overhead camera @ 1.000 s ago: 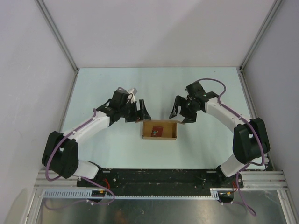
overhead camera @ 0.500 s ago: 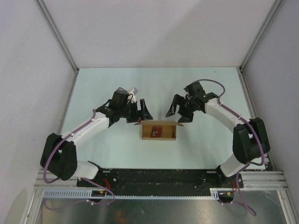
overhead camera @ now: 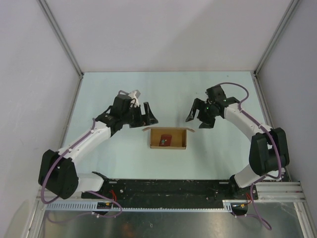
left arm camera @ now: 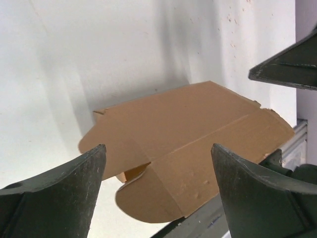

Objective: Fold the paper box

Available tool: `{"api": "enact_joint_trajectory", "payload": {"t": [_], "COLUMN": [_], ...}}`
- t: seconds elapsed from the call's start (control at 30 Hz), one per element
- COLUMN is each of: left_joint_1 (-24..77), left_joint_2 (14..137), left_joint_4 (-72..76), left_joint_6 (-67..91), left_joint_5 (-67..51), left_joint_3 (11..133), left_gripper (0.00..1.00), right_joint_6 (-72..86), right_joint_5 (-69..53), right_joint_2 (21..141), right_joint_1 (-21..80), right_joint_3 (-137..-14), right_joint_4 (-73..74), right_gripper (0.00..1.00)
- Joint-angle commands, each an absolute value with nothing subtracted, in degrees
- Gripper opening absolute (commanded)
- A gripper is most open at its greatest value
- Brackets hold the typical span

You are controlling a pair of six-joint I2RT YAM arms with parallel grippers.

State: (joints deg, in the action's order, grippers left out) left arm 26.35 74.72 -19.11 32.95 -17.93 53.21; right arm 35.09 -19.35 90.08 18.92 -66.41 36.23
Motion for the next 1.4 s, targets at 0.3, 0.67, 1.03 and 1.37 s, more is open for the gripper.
{"api": "enact_joint_trajectory", "payload": {"t": [0.3, 0.67, 1.03, 1.37], "left_joint_1": [16.61, 18.54, 18.63, 18.63], "left_joint_2": [67.59, 72.16, 77.15, 84.20], "left_joint_4": [-20.65, -20.48, -20.65, -21.18], "left_joint_6": [29.71, 26.37, 23.30, 21.09], "left_joint_5": [-7.83, -11.16, -16.43, -21.36], "left_joint_3": [48.78, 45.18, 44.91, 50.53], "left_gripper": [0.75, 0.07, 0.00, 0.00], "right_joint_6": [27.78, 24.52, 21.62, 20.65], "right_joint_5": [-1.06, 2.04, -12.99, -17.22], "right_joint_2": [87.98, 89.38, 92.90, 93.08], "right_joint_1": [17.14, 17.14, 17.14, 17.23], "right_joint_3": [-65.92, -65.04, -63.54, -63.72], "right_joint_4": [43.94, 48.34, 45.88, 44.91], "right_gripper": [0.66, 0.02, 0.00, 0.00]}}
